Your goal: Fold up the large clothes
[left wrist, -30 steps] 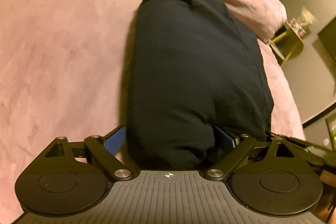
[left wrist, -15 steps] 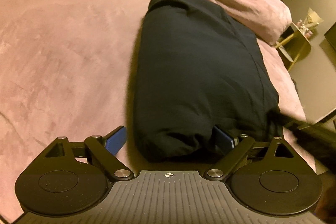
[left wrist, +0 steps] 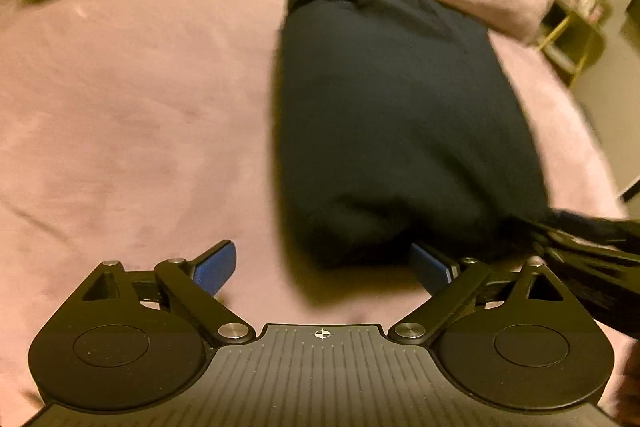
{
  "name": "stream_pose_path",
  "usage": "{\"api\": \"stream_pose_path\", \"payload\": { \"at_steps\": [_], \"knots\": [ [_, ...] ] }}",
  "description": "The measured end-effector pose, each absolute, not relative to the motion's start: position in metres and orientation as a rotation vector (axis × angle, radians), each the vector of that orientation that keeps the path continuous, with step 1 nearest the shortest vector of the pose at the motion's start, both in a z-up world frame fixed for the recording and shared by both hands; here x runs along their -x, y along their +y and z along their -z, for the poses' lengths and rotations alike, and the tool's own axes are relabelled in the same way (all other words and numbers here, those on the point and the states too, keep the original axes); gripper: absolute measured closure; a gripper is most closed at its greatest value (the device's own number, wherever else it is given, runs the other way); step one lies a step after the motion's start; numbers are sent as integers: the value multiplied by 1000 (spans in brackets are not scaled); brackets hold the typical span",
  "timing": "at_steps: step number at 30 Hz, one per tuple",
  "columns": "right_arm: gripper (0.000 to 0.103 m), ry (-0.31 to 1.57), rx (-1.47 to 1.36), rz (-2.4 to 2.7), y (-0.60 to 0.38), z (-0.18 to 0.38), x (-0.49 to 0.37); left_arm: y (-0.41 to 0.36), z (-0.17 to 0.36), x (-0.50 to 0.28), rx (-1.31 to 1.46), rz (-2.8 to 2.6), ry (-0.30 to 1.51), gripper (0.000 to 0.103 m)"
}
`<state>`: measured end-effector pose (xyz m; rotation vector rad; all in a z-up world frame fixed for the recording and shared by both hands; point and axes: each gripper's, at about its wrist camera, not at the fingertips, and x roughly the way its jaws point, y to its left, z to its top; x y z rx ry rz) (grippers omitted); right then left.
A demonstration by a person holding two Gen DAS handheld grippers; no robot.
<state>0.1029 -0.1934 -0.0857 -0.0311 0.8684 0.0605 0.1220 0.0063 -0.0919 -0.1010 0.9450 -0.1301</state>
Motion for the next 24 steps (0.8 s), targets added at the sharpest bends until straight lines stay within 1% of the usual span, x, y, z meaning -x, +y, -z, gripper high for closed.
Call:
{"api": "stream_pose_path", "payload": {
  "at_steps": [2, 5, 6, 7, 14, 15, 24],
  "knots": [
    [20, 885, 5, -53, -194, 83, -86, 8, 91, -108, 49, 91, 939, 6],
    [16, 952, -30, -33, -195, 83, -74, 9, 86, -94, 40, 43, 956, 6],
    [11, 965, -45, -31, -195, 82, -72, 8, 83, -91, 43, 40, 957, 6],
    [3, 972, -52, -28, -195, 80, -72, 8, 79, -88, 42, 41, 957, 6],
    [4, 962, -12, 33, -187, 59, -67, 3, 52, -75, 1, 39, 919, 4],
    [4, 966, -17, 42, -186, 56, -67, 3, 50, -75, 0, 35, 915, 2],
    [4, 960, -11, 129, -186, 48, -71, 3, 40, -75, -2, 26, 892, 2]
  ]
}}
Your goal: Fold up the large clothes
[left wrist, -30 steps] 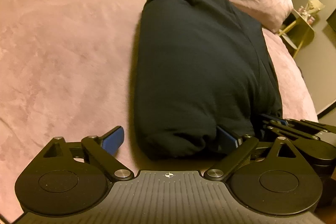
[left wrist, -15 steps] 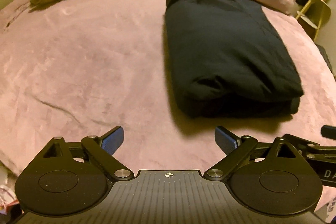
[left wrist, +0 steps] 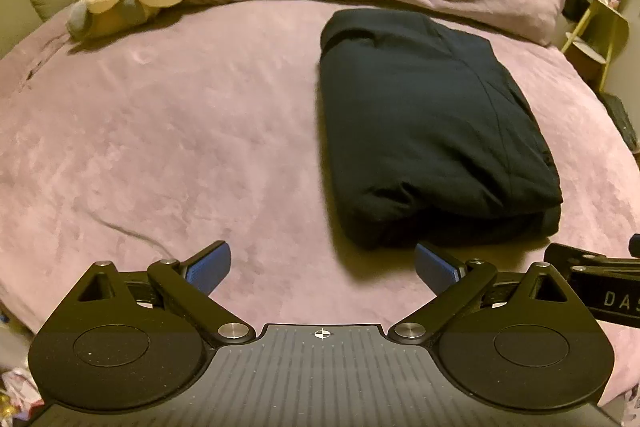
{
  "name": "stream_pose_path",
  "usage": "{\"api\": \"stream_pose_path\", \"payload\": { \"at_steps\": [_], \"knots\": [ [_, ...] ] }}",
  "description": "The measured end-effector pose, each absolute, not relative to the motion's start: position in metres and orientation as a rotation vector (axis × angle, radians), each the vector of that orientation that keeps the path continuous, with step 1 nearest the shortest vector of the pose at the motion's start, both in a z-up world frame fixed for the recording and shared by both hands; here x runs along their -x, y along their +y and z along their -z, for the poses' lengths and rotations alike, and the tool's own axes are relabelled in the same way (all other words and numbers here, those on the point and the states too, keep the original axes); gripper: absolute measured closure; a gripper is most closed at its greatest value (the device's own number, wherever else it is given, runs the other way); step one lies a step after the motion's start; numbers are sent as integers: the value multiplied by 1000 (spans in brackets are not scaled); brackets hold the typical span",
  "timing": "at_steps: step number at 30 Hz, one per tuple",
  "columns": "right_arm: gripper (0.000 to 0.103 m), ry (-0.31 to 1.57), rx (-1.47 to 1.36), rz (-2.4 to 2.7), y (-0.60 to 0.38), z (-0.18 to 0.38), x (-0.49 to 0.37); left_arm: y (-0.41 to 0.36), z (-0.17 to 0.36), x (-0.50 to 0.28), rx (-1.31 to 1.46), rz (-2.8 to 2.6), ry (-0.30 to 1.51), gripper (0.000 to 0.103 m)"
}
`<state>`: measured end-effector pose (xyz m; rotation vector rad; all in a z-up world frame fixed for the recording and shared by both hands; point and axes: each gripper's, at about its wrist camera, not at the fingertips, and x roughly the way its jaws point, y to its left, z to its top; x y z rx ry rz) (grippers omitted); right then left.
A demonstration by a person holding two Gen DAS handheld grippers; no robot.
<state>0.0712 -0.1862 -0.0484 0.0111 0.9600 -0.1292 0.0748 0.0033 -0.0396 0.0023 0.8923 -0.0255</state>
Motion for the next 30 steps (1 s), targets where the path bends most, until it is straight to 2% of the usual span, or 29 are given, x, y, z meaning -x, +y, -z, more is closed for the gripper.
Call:
{"api": "stream_pose_path", "payload": {
  "at_steps": [30],
  "knots": [
    [4, 955, -56, 165, -191, 46, -67, -3, 40, -71, -19, 69, 905, 2]
  ]
}}
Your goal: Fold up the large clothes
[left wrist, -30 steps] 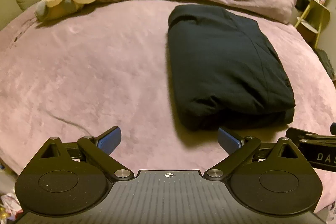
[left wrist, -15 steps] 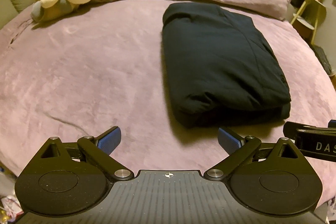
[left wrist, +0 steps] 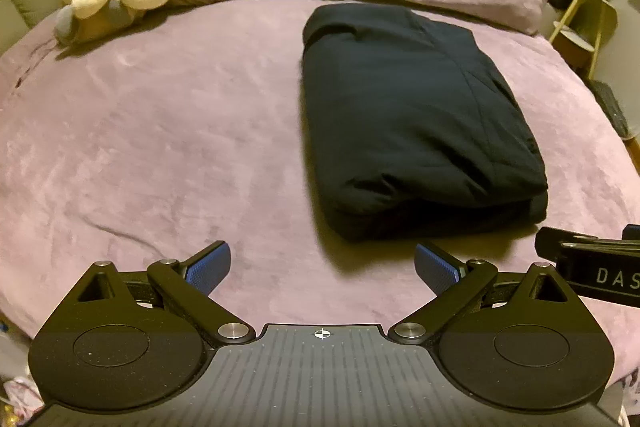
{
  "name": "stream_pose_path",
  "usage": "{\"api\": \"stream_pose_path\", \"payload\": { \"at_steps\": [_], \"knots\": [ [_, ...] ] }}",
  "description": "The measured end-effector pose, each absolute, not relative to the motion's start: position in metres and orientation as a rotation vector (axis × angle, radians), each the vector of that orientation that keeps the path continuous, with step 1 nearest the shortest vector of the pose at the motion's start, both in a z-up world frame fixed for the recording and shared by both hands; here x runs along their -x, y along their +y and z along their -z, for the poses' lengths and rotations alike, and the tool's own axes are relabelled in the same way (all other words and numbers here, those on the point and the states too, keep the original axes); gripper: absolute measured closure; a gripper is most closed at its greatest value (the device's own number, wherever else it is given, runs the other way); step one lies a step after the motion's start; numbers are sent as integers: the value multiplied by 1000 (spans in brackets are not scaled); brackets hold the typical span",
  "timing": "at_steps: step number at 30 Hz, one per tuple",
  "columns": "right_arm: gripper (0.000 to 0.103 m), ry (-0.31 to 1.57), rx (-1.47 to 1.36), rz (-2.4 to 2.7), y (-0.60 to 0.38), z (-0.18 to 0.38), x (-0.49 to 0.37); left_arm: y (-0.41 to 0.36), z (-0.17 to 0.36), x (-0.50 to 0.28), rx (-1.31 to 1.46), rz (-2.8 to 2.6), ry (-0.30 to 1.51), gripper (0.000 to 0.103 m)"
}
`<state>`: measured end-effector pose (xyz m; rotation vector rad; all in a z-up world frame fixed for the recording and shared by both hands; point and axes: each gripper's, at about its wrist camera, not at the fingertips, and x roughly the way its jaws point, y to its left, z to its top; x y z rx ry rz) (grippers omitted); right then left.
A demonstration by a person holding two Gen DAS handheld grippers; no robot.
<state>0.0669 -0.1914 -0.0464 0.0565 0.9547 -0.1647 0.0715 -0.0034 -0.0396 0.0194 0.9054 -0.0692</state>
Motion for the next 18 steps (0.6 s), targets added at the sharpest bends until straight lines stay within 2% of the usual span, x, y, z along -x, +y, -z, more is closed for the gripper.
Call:
{"api": "stream_pose_path", "payload": {
  "at_steps": [18],
  "knots": [
    [4, 955, -79, 171, -195, 47, -65, -9, 40, -70, -20, 91, 917, 2]
  ]
}}
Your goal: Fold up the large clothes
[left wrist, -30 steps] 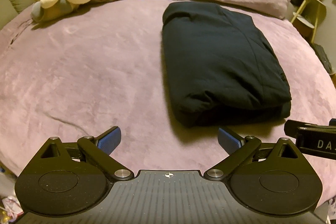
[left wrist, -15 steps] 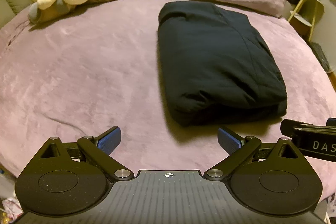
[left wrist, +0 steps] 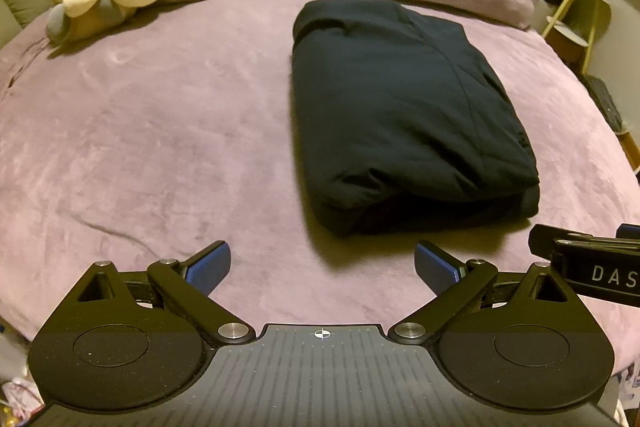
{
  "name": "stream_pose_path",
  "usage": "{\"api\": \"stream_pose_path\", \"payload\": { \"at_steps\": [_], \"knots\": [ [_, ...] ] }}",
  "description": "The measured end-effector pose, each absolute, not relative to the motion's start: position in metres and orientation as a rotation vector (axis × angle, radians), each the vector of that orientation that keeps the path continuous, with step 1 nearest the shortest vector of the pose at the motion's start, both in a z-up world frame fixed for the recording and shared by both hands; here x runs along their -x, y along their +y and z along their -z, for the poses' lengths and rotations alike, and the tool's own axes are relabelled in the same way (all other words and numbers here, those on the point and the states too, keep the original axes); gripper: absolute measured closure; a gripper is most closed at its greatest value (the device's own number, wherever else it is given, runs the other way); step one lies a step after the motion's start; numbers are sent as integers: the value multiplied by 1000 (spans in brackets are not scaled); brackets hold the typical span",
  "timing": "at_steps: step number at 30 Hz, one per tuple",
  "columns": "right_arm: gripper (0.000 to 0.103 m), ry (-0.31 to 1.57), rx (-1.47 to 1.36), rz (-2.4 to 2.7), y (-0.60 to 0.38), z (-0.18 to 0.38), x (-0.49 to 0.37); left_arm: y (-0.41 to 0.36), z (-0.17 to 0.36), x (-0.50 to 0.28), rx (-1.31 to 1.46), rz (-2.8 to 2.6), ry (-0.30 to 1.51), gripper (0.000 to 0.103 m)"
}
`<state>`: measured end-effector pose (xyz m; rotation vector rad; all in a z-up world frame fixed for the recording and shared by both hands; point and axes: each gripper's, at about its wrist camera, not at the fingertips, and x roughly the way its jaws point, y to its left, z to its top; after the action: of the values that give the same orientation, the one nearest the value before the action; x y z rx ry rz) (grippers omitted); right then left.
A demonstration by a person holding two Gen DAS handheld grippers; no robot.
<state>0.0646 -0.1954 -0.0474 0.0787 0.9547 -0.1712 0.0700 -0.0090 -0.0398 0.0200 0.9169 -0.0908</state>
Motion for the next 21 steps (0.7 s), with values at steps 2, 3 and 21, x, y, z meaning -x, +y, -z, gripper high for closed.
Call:
{"api": "stream_pose_path", "payload": {
  "at_steps": [2, 3, 21],
  "knots": [
    [4, 954, -80, 170, -196, 47, -64, -9, 40, -70, -24, 92, 916, 2],
    [4, 953, -79, 171, -196, 47, -64, -10, 39, -70, -24, 93, 915, 2],
    [4, 941, -79, 175, -195, 45, -61, -10, 38, -70, -27, 102, 913, 2]
  ]
}}
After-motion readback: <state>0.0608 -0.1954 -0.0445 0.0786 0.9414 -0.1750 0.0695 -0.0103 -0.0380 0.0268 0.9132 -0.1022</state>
